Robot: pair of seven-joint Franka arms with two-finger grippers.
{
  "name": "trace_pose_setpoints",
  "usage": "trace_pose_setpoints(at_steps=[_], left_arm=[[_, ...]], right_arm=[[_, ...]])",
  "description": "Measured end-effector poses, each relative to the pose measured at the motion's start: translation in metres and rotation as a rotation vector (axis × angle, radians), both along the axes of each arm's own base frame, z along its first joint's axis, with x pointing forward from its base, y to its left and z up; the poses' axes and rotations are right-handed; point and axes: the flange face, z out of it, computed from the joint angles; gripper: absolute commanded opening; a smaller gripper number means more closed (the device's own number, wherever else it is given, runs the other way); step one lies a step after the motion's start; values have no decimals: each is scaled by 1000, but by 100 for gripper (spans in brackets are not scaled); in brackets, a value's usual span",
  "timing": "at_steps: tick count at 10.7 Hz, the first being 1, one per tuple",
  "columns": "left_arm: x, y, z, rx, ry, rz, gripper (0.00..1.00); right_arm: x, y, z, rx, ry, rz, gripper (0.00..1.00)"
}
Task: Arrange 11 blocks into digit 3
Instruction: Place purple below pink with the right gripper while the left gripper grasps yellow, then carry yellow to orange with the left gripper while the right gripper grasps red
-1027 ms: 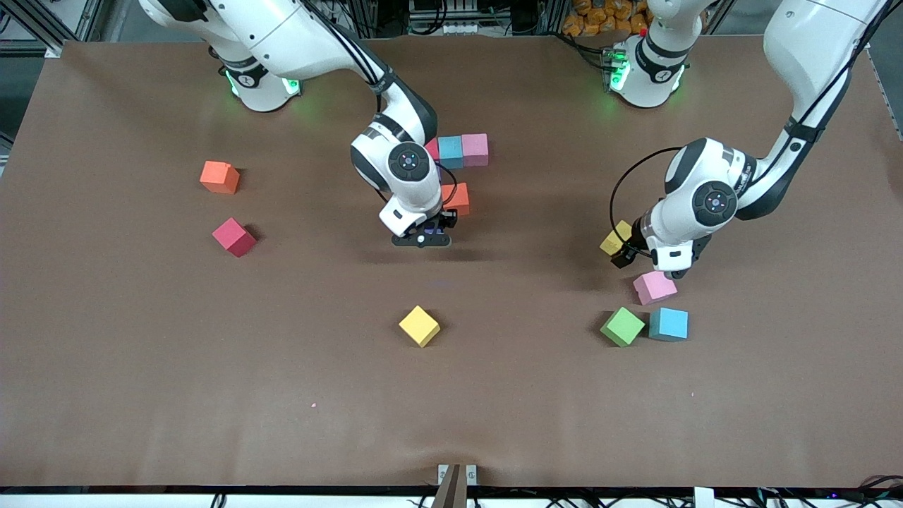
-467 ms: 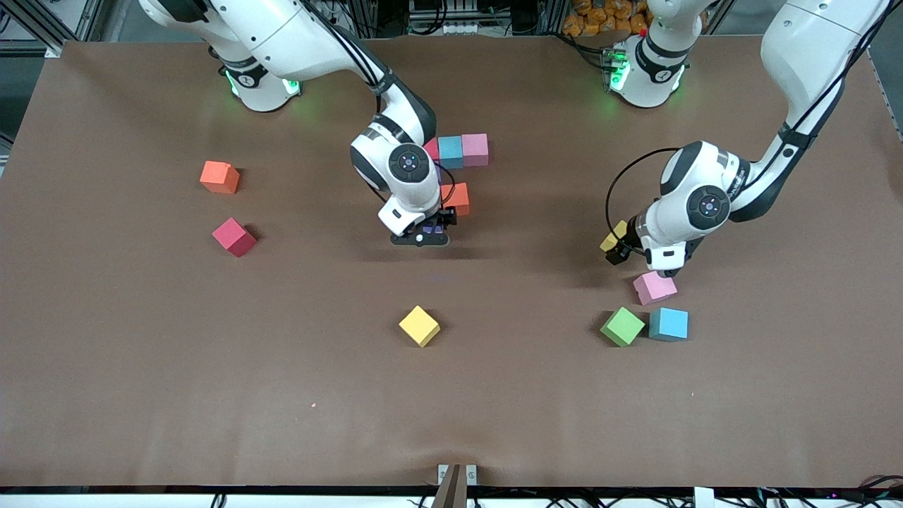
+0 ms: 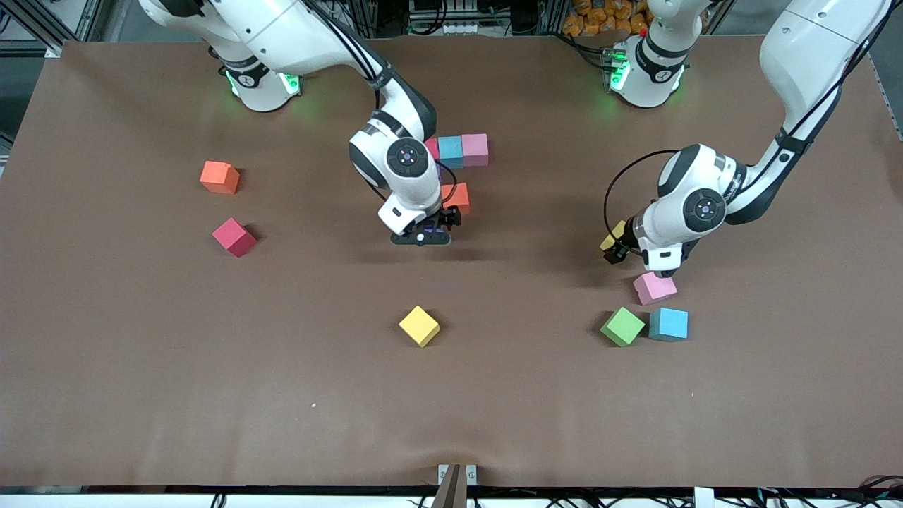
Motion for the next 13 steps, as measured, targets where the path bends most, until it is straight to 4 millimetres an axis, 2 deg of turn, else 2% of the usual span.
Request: trace_pose_setpoints(at_steps=[1,2,3,4,6,8,10,11,13], left_arm=[[1,-1,1,2,-3,13,19],[2,-3,3,5,-6,28,12],[1,-11,4,13,-6,53,10],[-1,-27,6,24,-9,86,9],[-10,-78,16,49,-25,166,8],[-28,-132,23,72,-35,237,8],[-49,-170,24,93,-33,294,8],[-57,-183,24,101,-30,318,8],[-71,-206,22,107,-16,379,7]], right_arm=[[11,-6,24,18,-33,-4,100],[24,-21,46,17,-52,11,100],[40,-45,66,-5,-50,36,100],[58,-77,83,-25,-45,61,100],[84,-158,105,-51,-49,134,100],[85,-235,114,-76,-42,207,100],[71,-297,113,-96,-26,310,100],[63,-328,105,-99,-20,369,100],[47,-381,74,-92,4,488,100]])
